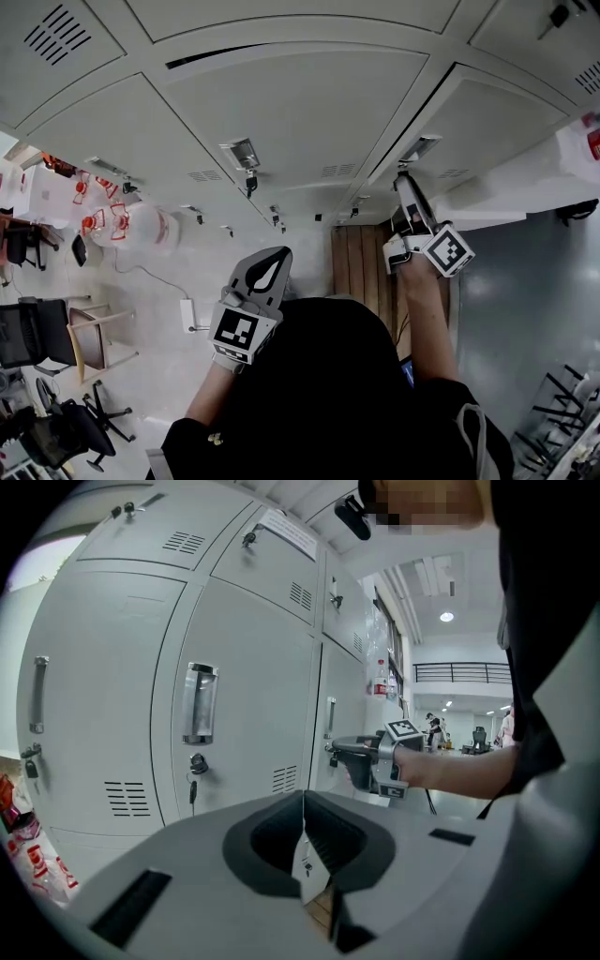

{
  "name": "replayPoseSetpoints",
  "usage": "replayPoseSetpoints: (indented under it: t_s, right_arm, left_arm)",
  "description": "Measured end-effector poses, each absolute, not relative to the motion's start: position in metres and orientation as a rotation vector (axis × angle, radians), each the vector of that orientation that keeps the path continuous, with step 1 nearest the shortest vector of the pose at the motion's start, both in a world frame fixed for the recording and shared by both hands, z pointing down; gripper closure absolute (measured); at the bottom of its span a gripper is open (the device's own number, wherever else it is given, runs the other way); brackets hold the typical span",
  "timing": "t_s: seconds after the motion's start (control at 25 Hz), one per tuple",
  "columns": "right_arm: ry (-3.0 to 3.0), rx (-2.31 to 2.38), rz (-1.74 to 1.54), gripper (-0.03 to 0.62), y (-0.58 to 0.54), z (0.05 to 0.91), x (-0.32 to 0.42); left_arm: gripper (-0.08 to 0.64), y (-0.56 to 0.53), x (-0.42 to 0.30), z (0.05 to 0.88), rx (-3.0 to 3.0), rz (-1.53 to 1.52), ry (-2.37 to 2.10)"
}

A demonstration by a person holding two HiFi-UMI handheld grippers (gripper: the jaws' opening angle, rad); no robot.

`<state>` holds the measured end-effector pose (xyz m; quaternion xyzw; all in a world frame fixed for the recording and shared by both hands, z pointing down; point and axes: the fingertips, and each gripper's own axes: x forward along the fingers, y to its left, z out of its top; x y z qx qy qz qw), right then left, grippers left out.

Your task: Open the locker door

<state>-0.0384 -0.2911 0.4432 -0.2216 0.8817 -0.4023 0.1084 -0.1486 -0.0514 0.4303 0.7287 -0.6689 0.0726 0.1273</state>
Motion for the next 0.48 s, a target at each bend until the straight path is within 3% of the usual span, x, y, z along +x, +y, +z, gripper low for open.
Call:
replayPoseSetpoints:
  t_s: [0.24, 0.48]
  right_arm:
    - [2.415, -0.637, -1.354, 0.514, -0.2956, 0.4498, -0.0405]
    - [2.307, -0.622, -1.417, 0.523, -0.2915, 0.4502, -0.0331]
  left_arm:
    - [0.537, -0.0522, -0.156, 0.4323, 2.117, 0.198, -1.939]
    - [0.537, -0.0529, -0.1578, 0.4324, 2.139, 0.169, -1.908]
